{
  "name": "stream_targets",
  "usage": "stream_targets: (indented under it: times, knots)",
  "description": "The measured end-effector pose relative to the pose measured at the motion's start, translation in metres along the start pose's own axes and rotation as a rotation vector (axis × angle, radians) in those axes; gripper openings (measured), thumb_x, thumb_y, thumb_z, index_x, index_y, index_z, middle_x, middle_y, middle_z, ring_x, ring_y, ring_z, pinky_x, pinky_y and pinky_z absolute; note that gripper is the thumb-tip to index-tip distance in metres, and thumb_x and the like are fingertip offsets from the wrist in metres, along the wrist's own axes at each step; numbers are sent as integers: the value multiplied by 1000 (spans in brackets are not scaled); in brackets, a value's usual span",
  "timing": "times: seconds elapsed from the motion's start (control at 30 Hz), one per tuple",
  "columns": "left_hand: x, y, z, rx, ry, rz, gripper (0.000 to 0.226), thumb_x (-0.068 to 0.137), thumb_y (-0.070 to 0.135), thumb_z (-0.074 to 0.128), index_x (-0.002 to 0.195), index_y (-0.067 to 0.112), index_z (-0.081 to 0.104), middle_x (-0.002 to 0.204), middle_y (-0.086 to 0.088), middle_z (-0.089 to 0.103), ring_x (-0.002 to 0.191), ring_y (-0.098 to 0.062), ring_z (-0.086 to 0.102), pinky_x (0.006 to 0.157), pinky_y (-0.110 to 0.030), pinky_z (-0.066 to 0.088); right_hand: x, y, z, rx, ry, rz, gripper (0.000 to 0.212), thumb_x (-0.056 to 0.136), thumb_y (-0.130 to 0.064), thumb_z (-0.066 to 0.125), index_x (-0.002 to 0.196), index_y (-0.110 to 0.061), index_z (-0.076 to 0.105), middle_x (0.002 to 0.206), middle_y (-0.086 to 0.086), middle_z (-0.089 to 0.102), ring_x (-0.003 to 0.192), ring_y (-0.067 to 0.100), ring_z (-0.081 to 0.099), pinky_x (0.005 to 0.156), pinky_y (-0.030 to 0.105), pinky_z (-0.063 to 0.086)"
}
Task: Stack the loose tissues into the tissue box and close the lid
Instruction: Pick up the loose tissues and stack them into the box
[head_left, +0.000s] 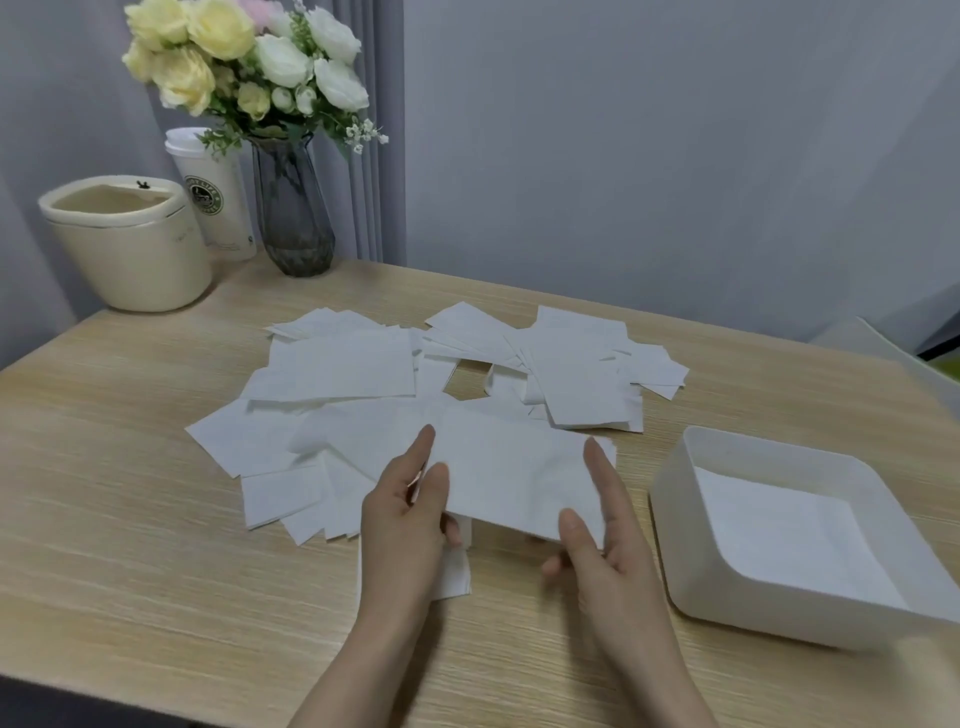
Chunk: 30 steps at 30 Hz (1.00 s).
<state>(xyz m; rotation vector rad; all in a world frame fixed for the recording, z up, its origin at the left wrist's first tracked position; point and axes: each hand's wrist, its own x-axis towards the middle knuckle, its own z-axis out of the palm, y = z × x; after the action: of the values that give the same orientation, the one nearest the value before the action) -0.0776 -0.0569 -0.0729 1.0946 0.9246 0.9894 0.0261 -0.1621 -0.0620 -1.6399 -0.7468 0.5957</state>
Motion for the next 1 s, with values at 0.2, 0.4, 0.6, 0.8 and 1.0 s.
stream_targets:
  times: [0.2,0.4,0.6,0.8,1.0]
  knots:
    - [-10,27,27,-29,-73,146,42,95,0,56,117,36,62,98,10,64,43,-12,44,51,-16,45,5,-27,-36,-28,250,-189,48,93,-1,56,116,-43,55,117,-30,56,99,-18,51,81,-2,37]
    - [-23,37,60,-21,-259,152,50,92,0,60,121,40,64,113,12,64,44,-12,47,51,-20,48,8,-43,-94,-92,373,-194,31,85,-3,66,100,-31,69,75,-7,48,60,6,40,56,10,39]
    - [-25,33,104,153,-486,166,32,87,7,67,105,33,73,102,24,71,64,5,55,64,-16,45,17,-38,-163,-103,323,-127,21,82,-2,70,89,-21,73,66,-7,45,59,10,40,56,13,38]
    - [-28,19,147,389,-567,292,25,84,21,72,104,36,75,99,23,67,99,7,55,90,-22,42,19,-31,-211,-205,350,-79,20,85,2,66,85,-18,72,65,-1,41,50,4,36,48,11,32]
    - [-33,-6,163,638,-545,465,40,73,48,54,108,37,72,100,26,55,112,20,35,116,-28,-9,11,-11,-223,-572,357,-40,24,87,-10,65,80,-32,70,69,-3,55,69,16,49,70,32,39]
